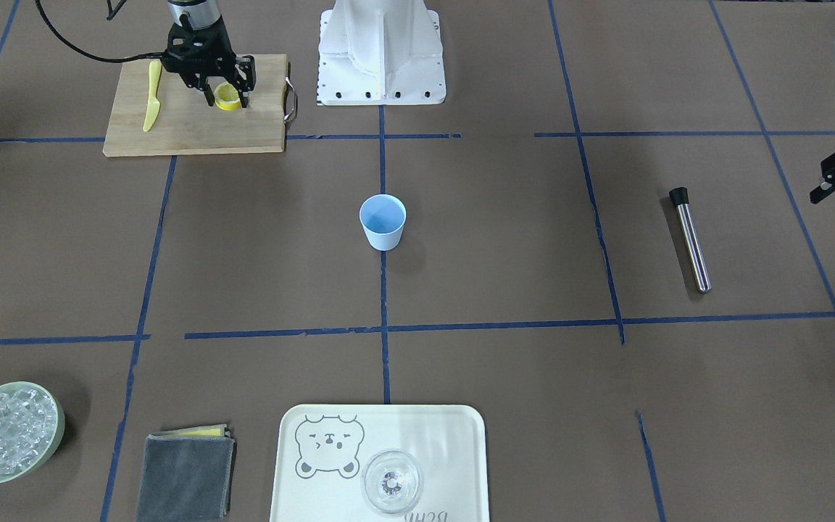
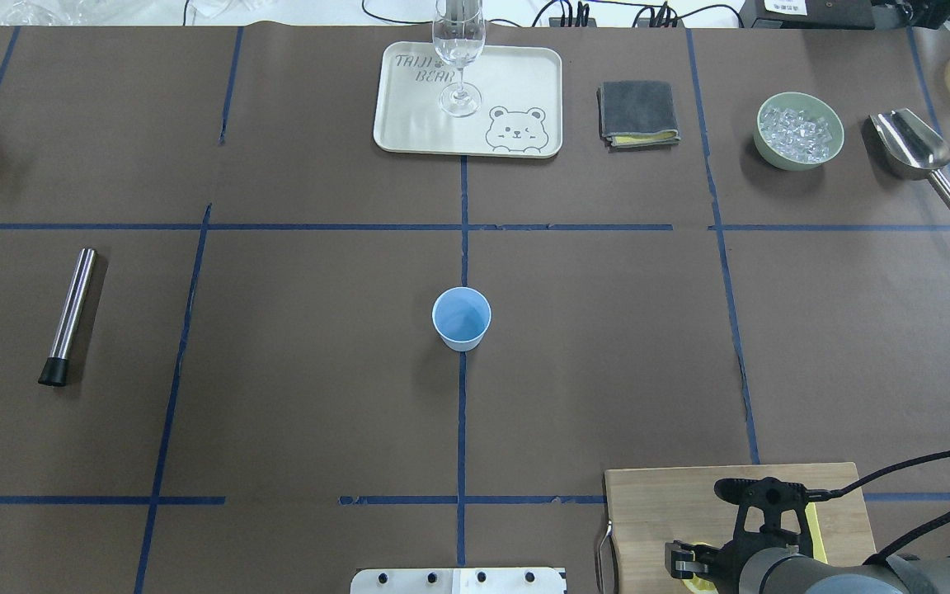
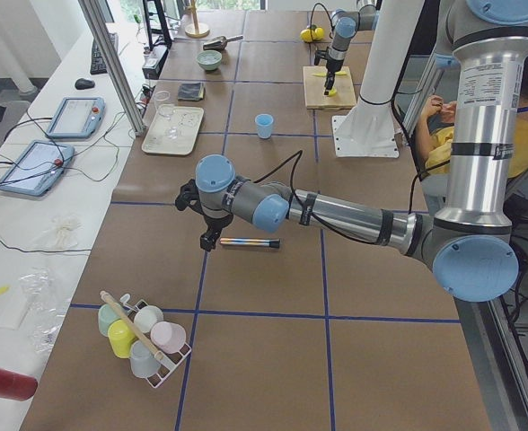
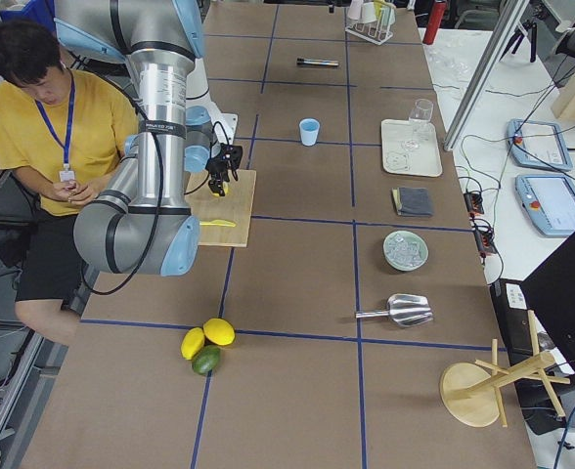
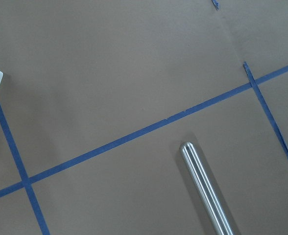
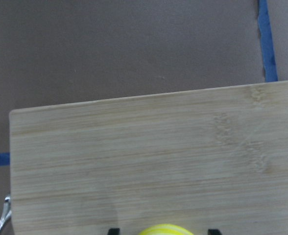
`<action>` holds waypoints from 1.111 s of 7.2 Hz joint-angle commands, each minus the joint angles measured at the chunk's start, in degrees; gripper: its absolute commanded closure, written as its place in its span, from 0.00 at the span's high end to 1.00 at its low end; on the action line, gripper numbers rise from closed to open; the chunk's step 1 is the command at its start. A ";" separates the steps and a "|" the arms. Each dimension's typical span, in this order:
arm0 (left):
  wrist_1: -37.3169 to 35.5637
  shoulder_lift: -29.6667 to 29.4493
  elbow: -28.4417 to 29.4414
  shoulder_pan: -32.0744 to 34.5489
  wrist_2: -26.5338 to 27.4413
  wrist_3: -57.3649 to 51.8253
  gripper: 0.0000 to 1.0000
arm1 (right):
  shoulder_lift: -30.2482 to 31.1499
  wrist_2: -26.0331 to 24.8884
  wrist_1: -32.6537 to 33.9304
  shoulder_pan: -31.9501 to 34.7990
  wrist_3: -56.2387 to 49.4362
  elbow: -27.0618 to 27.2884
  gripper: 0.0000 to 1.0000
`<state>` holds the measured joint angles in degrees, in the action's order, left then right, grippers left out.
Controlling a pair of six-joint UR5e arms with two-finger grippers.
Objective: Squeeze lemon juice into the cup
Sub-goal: 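Grasp the yellow lemon slice with the right gripper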
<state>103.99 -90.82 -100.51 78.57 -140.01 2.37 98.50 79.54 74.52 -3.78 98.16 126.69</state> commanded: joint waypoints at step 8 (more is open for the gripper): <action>-0.01 1.25 -1.01 0.09 -0.09 0.09 1.00 | 3.27 0.09 0.10 0.44 0.10 4.09 0.36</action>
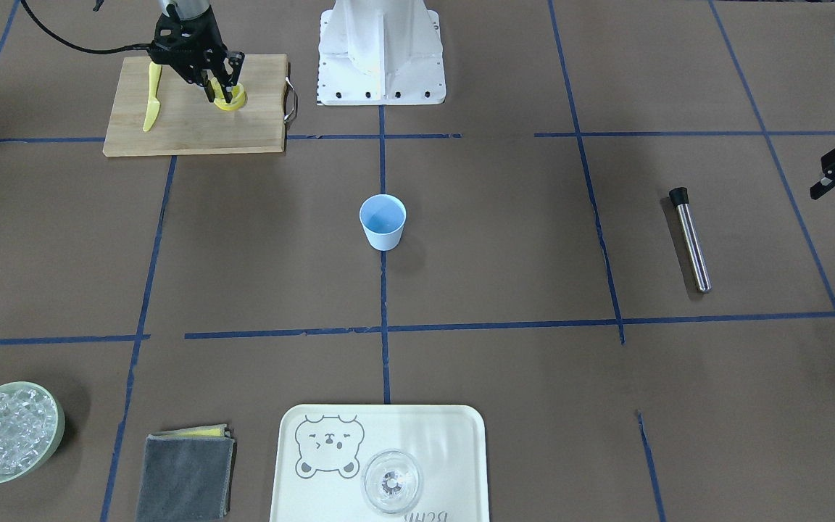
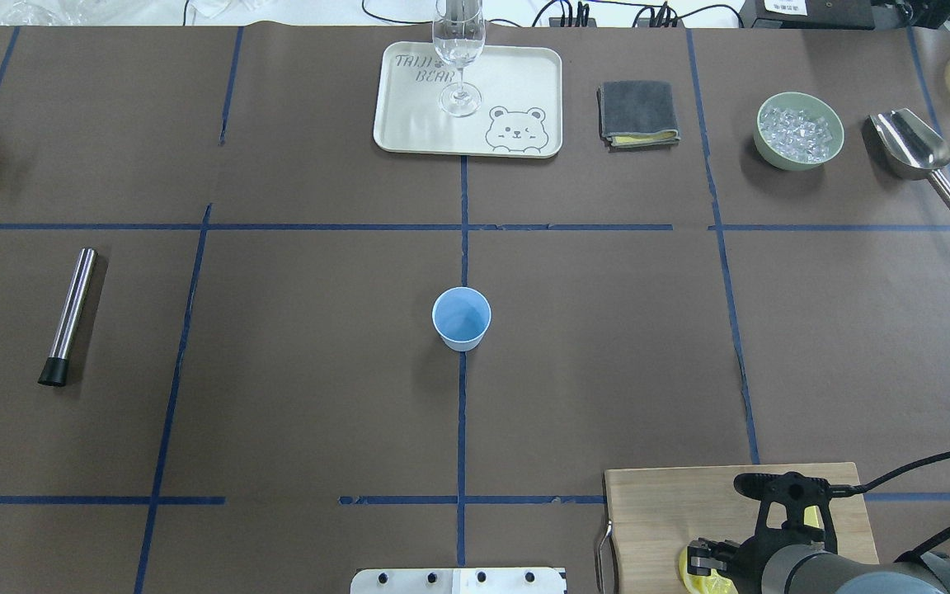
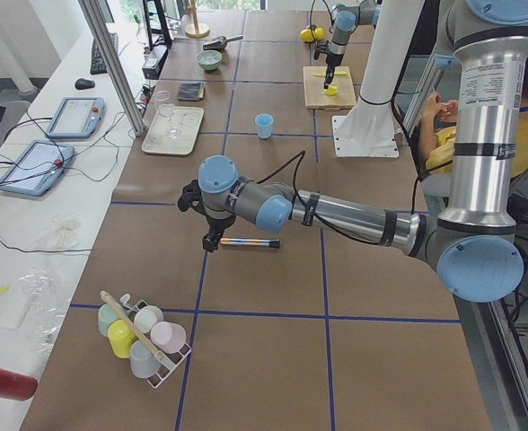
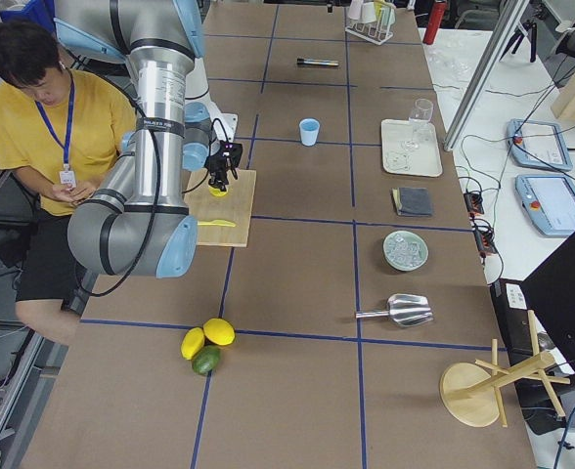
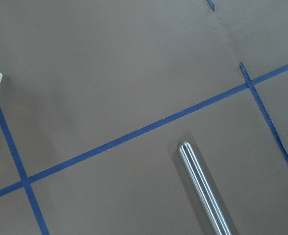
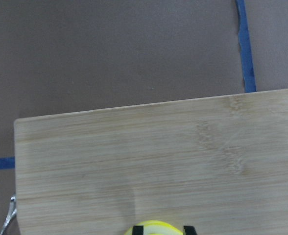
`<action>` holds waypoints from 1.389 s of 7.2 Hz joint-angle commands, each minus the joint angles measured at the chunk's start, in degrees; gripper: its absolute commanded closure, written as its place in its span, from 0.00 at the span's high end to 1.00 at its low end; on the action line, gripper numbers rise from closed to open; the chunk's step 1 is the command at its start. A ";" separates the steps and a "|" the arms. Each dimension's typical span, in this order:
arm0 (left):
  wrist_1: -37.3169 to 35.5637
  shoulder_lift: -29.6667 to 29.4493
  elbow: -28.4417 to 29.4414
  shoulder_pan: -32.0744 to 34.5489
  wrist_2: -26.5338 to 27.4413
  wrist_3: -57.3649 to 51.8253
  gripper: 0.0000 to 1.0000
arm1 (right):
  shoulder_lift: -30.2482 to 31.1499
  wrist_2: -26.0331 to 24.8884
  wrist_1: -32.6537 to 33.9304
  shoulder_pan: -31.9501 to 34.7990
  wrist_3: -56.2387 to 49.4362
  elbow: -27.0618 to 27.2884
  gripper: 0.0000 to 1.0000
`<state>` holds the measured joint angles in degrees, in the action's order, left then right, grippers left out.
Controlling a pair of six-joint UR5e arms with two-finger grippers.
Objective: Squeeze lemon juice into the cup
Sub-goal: 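Carry the lemon slice to the blue cup and release it inside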
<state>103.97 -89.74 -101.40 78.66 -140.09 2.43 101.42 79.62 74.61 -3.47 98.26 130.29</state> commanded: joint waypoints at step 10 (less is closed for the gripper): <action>0.09 1.41 -0.65 0.18 -3.25 0.03 1.00 | -30.84 18.10 20.53 24.26 -6.48 -4.38 0.37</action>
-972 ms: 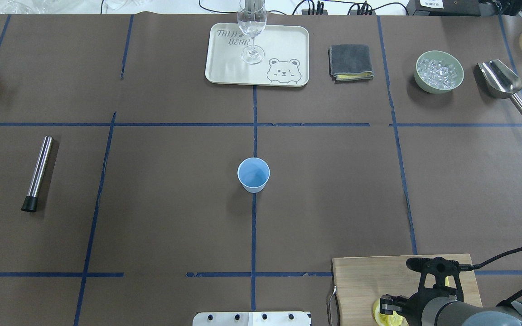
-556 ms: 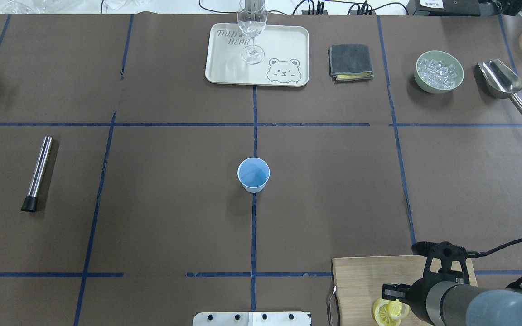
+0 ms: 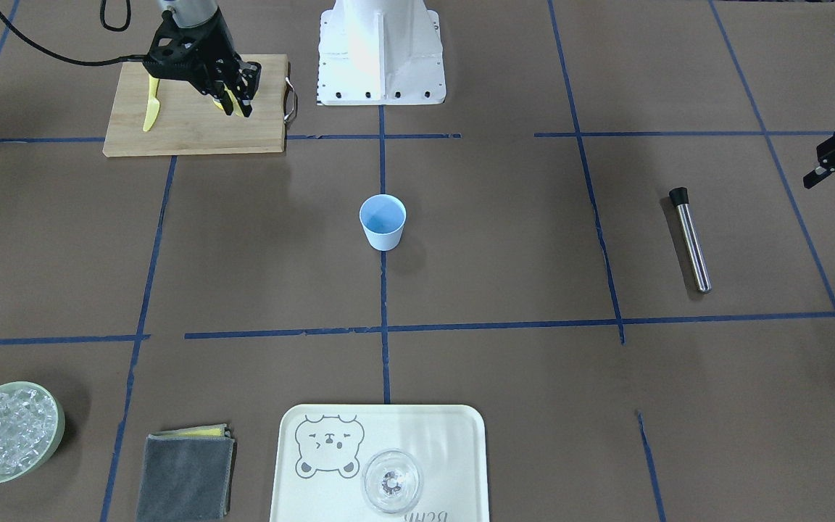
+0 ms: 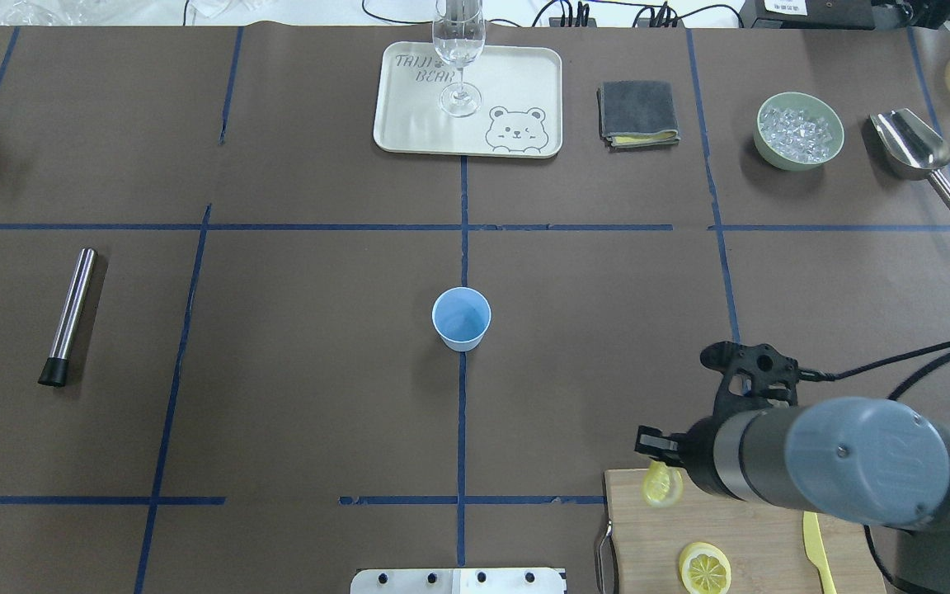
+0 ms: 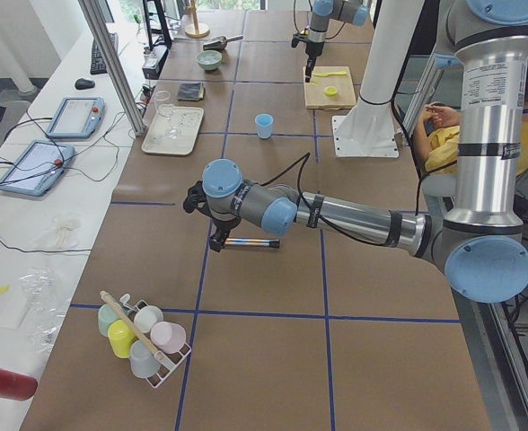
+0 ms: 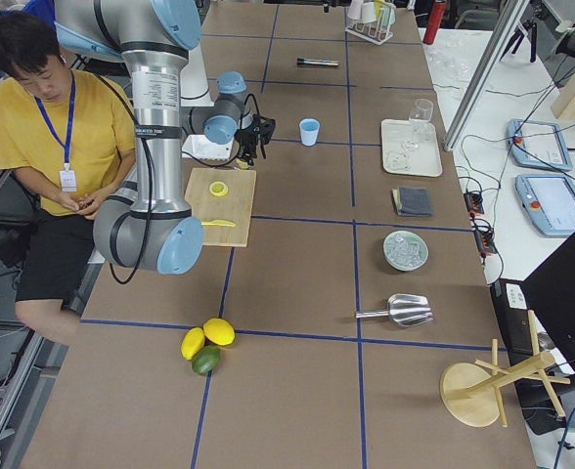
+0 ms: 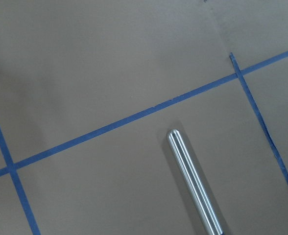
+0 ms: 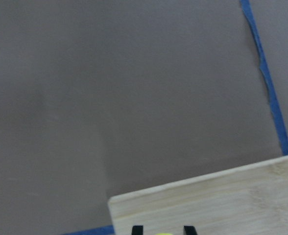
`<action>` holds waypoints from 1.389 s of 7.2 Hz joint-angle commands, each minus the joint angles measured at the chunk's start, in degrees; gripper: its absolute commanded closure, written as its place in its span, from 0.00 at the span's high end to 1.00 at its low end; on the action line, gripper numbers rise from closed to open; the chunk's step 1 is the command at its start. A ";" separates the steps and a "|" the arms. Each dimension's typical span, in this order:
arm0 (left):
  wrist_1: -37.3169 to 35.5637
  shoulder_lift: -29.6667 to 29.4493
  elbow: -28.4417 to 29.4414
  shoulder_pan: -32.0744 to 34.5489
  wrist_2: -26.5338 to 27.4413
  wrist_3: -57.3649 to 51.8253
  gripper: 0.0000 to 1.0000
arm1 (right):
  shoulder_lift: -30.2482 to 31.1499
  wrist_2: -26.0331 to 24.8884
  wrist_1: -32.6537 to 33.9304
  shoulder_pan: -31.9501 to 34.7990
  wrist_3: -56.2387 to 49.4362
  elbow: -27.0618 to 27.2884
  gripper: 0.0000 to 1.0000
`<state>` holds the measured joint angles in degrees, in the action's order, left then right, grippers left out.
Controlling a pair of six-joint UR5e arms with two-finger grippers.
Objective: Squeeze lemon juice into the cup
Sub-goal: 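Carry the lemon slice to the blue cup and release it inside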
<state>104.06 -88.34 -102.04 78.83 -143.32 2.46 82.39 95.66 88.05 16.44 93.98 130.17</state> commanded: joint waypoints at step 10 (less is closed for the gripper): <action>0.00 0.10 -0.27 0.18 -0.03 0.00 1.00 | -36.78 5.41 -3.06 12.91 -0.81 -35.16 0.39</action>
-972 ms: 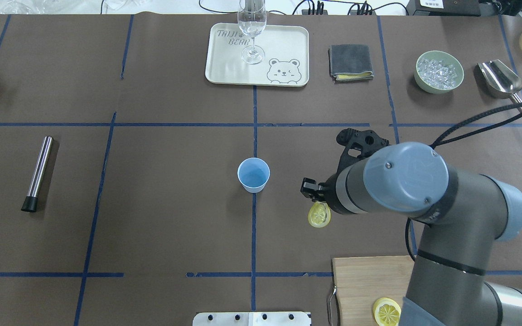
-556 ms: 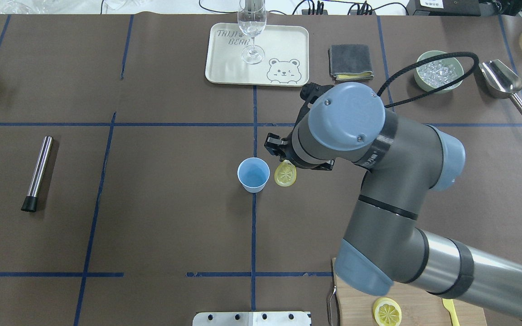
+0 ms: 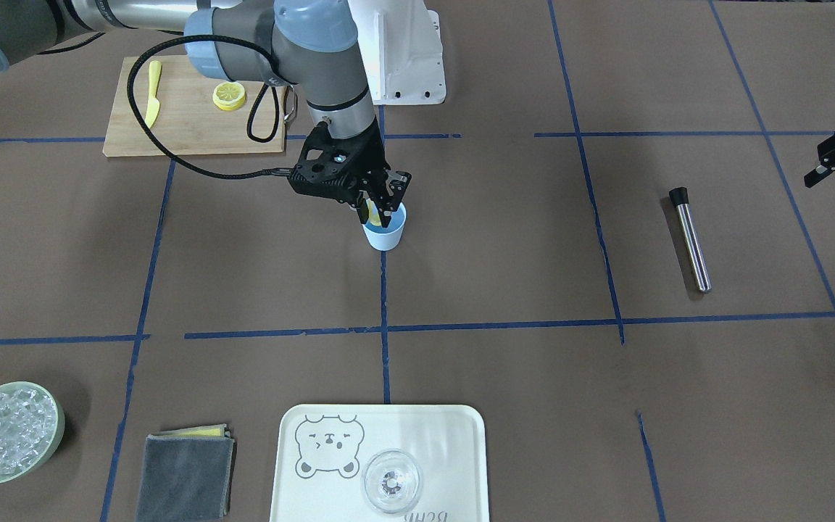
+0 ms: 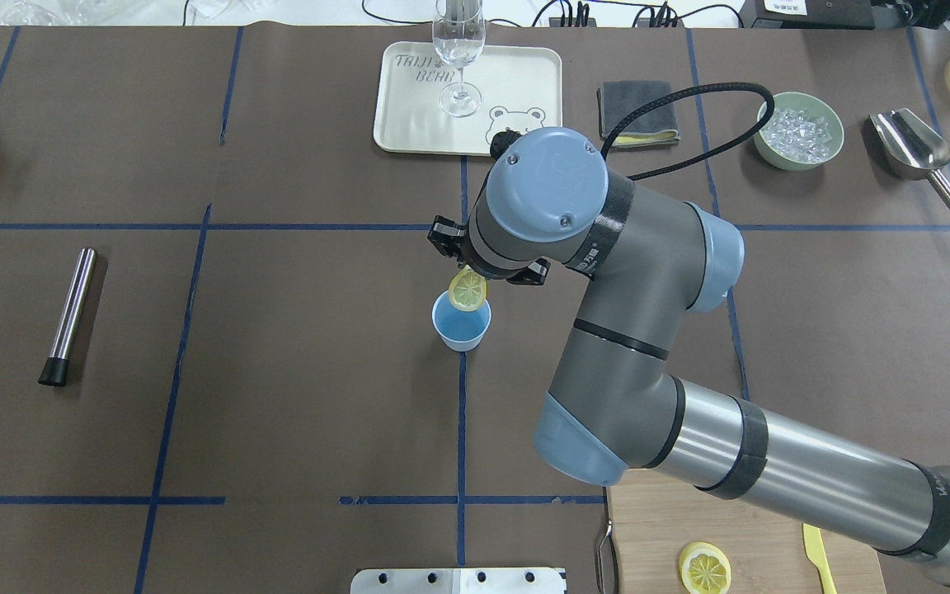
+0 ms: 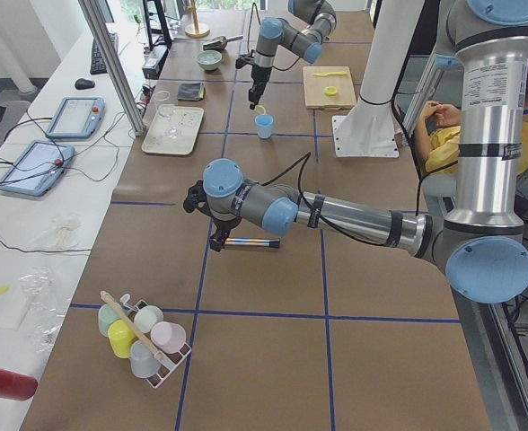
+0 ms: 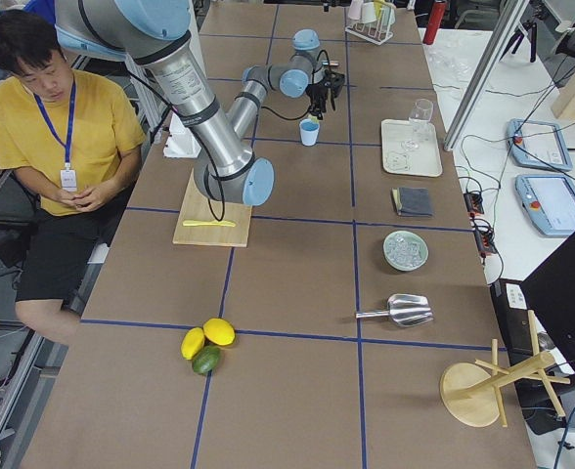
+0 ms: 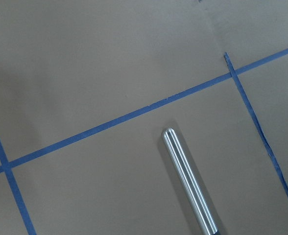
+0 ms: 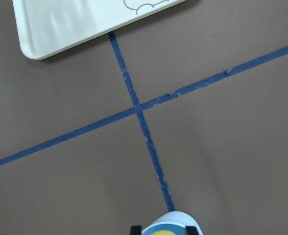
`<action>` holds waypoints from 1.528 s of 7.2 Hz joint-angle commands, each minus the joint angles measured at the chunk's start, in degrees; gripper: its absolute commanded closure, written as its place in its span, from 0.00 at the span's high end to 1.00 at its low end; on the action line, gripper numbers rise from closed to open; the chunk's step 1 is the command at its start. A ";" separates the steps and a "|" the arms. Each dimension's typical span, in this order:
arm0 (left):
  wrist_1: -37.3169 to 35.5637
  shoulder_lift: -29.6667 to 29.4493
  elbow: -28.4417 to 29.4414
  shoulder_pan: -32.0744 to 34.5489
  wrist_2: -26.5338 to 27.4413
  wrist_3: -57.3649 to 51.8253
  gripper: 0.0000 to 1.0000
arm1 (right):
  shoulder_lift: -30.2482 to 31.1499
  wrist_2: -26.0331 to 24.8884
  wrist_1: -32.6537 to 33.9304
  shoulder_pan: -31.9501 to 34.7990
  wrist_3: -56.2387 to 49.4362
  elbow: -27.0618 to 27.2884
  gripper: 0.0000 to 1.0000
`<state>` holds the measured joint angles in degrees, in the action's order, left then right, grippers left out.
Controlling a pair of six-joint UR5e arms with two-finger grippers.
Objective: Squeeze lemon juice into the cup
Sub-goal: 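Carry the lemon slice to the blue cup and release it inside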
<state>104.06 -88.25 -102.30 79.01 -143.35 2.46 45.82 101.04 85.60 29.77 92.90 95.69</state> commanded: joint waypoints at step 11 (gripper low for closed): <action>0.79 -3.58 3.58 -4.81 6.38 15.08 1.00 | 13.55 9.06 -0.17 5.63 -7.08 12.29 0.95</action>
<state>104.76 -90.12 -100.24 76.70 -140.36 13.91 54.05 107.17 85.49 32.32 89.77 103.67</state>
